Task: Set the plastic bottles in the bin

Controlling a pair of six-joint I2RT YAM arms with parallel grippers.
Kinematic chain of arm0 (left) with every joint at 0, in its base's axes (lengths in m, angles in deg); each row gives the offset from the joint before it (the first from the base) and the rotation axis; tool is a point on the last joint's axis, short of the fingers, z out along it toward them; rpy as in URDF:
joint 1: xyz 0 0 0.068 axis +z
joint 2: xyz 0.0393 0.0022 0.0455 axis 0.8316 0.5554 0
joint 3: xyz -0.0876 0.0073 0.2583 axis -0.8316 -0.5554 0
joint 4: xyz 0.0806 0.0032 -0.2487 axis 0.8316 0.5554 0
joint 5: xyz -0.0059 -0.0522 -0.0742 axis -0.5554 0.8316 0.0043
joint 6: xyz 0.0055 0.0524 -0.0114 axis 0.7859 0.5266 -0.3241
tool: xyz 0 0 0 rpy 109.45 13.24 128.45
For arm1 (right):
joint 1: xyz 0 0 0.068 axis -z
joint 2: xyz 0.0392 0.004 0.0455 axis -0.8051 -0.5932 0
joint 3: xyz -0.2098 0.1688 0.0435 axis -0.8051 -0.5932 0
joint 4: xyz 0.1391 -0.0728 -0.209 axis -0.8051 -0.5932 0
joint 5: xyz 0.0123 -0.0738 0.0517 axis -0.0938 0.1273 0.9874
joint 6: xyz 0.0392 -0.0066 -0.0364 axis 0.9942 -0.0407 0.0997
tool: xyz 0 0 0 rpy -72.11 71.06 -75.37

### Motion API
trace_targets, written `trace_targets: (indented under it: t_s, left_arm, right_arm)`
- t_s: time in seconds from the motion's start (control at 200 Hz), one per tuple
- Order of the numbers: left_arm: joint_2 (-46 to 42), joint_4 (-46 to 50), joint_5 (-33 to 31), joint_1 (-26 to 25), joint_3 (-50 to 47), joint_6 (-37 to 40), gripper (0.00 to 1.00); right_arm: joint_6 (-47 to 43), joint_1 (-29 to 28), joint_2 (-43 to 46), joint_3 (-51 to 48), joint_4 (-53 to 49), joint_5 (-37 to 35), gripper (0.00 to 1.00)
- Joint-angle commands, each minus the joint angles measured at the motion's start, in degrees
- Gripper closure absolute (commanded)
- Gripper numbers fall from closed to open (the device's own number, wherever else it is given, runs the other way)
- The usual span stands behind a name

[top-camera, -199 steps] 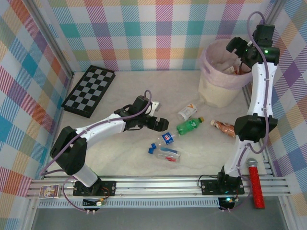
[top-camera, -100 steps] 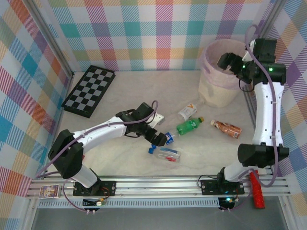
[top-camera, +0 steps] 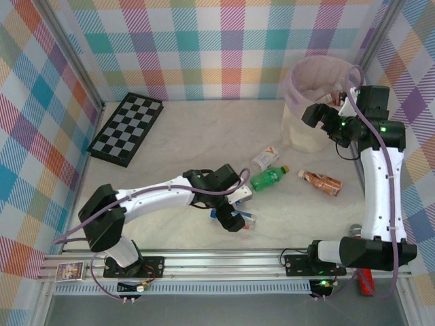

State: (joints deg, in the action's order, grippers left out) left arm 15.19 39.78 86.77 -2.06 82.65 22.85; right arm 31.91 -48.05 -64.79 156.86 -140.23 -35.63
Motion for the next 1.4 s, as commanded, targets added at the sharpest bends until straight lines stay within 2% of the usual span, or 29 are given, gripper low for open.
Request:
trace_targets:
  t_s: [0.0, 0.155, 0.43, 0.695, 0.82, 0.925, 0.99, 1.155, 1.27, 1.395]
  left_arm:
    - [2.9, -2.0, -1.0, -1.1, 1.2, 3.3, 0.02]
    - [5.6, -2.1, -3.4, -2.8, 0.7, 4.1, 0.06]
    - [6.1, -3.9, -7.7, -3.1, -2.4, 3.1, 0.22]
    - [5.2, -4.1, -9.8, -3.1, -5.8, 2.4, 0.23]
    - [5.0, -4.2, -10.9, -3.1, -6.0, 1.9, 0.30]
    - [4.0, -4.0, -11.5, -3.1, -6.0, 1.5, 0.47]
    - [3.1, -3.8, -11.7, -3.1, -6.1, 1.3, 0.52]
    - [-0.4, -2.9, -13.1, -3.1, -6.2, 0.3, 0.53]
    - [-4.6, -2.7, -14.6, -2.5, -6.3, -1.0, 0.54]
    - [-10.8, -4.8, -12.7, 0.6, -6.8, -3.6, 0.54]
  right_arm:
    - [-0.4, 0.2, 1.8, 1.9, -1.0, 0.6, 0.01]
    - [-1.3, 0.3, 2.2, 1.5, -1.8, -0.5, 0.01]
    - [-0.5, 0.3, 2.6, -1.7, 0.1, 1.2, 0.01]
    - [-0.6, 0.3, 2.6, -2.8, 0.5, 1.4, 0.01]
    - [-0.1, 0.3, 3.0, -3.2, 0.8, 2.1, 0.01]
    - [0.4, 0.4, 3.7, -3.1, 1.2, 3.0, 0.01]
    - [1.1, 0.4, 4.2, -3.4, 1.7, 3.7, 0.01]
    - [3.0, 0.4, 5.4, -5.3, 3.8, 7.2, 0.01]
    - [5.1, 0.3, 5.7, -7.9, 6.3, 14.0, 0.01]
    - [9.3, -0.8, 6.5, -12.4, 11.6, 20.2, 0.00]
